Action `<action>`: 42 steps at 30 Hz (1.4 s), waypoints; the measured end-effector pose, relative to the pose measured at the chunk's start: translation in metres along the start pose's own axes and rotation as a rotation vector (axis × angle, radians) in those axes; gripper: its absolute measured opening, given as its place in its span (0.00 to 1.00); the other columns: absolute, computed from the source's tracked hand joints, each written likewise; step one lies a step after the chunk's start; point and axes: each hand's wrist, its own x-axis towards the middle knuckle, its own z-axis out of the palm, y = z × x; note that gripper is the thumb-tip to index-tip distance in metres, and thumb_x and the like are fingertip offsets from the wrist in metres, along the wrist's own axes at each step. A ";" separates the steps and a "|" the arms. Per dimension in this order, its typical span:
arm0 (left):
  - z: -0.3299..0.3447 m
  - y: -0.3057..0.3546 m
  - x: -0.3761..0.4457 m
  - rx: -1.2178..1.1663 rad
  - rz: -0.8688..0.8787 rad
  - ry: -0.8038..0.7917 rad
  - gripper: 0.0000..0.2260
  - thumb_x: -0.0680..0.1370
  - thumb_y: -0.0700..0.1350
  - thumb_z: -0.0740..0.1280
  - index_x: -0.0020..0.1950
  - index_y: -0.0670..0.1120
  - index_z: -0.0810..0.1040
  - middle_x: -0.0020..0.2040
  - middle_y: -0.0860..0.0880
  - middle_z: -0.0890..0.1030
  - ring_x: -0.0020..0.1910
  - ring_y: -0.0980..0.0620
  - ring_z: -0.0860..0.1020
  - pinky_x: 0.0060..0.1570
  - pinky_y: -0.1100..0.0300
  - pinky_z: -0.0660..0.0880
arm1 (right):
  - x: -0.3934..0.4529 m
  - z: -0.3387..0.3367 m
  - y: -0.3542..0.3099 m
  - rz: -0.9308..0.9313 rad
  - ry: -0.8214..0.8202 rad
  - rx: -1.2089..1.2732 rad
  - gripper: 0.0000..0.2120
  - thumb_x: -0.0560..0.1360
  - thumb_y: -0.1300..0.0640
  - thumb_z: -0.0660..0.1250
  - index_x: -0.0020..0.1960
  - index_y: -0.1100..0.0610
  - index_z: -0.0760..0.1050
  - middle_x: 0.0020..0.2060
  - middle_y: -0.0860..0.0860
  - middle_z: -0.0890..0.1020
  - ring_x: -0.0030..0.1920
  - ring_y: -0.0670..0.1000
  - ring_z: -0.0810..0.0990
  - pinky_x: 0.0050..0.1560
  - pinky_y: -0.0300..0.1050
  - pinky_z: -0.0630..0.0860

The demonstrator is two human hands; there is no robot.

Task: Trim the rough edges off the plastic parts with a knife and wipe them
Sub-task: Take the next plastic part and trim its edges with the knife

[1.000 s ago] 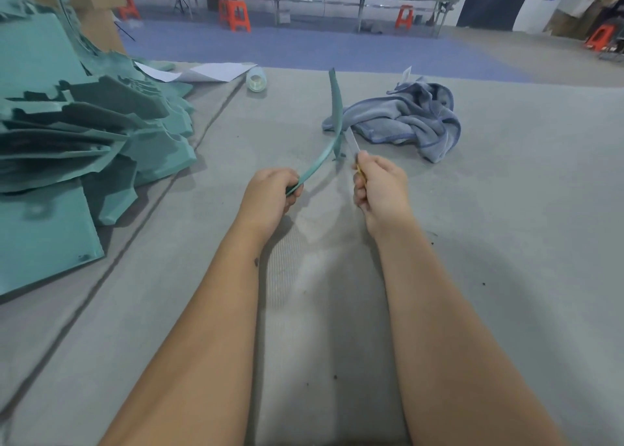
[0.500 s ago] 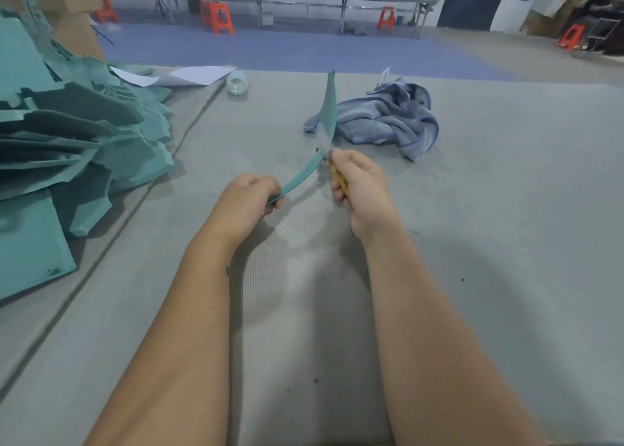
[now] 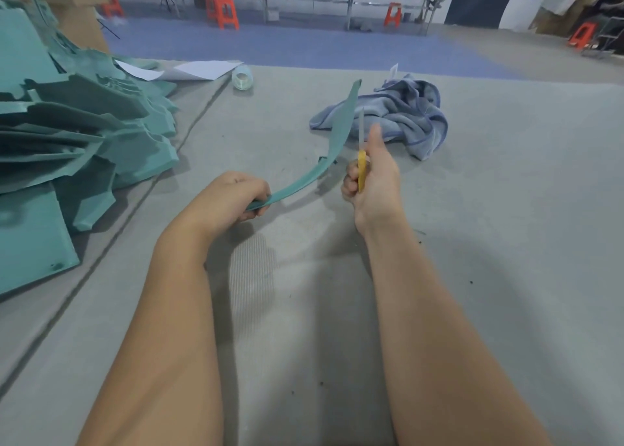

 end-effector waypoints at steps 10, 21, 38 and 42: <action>0.018 0.013 0.007 0.653 0.105 0.338 0.18 0.65 0.63 0.59 0.47 0.55 0.79 0.44 0.53 0.82 0.47 0.48 0.78 0.48 0.55 0.75 | -0.009 0.018 0.012 -0.142 0.249 -0.360 0.16 0.71 0.64 0.68 0.53 0.49 0.68 0.40 0.46 0.79 0.34 0.37 0.78 0.29 0.27 0.70; 0.058 0.003 0.021 0.561 0.271 0.348 0.11 0.80 0.56 0.57 0.55 0.53 0.75 0.43 0.51 0.80 0.41 0.46 0.74 0.32 0.56 0.63 | -0.027 0.026 -0.011 -0.019 -0.023 -0.156 0.15 0.82 0.47 0.57 0.41 0.55 0.70 0.22 0.42 0.70 0.22 0.41 0.67 0.25 0.33 0.64; 0.048 -0.014 0.022 0.557 0.204 0.441 0.19 0.80 0.60 0.55 0.36 0.50 0.70 0.30 0.53 0.72 0.30 0.49 0.70 0.28 0.57 0.58 | -0.039 0.004 -0.008 -0.179 -0.323 -0.768 0.14 0.79 0.58 0.65 0.35 0.53 0.75 0.24 0.49 0.70 0.28 0.48 0.65 0.34 0.45 0.62; 0.044 -0.016 0.021 0.460 0.226 0.395 0.20 0.78 0.63 0.57 0.36 0.49 0.72 0.27 0.52 0.72 0.29 0.53 0.71 0.27 0.57 0.59 | -0.038 0.001 -0.012 -0.189 -0.330 -0.783 0.14 0.79 0.58 0.65 0.34 0.54 0.74 0.26 0.51 0.69 0.28 0.48 0.65 0.33 0.43 0.63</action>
